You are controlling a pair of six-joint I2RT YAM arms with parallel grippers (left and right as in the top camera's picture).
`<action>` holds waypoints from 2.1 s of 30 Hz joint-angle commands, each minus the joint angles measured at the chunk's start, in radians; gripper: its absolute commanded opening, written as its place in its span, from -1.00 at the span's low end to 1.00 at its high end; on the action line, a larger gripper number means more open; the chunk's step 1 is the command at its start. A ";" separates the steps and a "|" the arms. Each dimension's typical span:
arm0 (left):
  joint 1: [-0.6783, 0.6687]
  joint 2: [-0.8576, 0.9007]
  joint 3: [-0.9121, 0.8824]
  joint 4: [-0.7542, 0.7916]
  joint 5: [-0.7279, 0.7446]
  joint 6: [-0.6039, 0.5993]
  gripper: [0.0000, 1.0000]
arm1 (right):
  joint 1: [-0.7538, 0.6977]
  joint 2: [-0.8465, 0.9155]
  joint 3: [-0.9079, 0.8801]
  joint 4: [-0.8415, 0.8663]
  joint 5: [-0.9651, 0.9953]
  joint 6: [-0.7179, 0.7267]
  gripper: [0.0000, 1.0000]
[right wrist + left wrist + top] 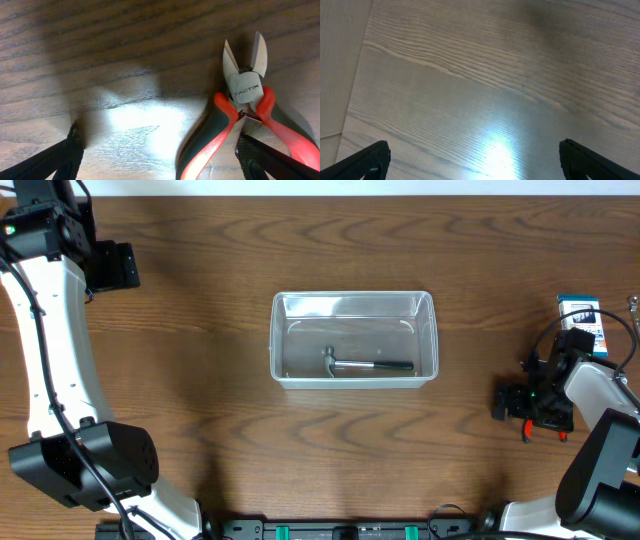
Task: Pack container
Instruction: 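Close the right gripper on the pliers' handle near the joint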
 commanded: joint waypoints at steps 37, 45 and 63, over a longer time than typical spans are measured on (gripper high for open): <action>0.003 -0.003 0.005 0.000 -0.008 0.005 0.96 | 0.009 0.010 -0.023 0.003 0.057 0.035 -0.57; 0.003 -0.003 0.005 0.000 -0.008 0.005 0.96 | 0.009 0.010 -0.023 0.006 0.056 0.061 -0.65; 0.003 -0.003 0.005 0.000 -0.008 0.005 0.96 | 0.012 0.001 0.115 -0.104 0.052 0.086 -0.97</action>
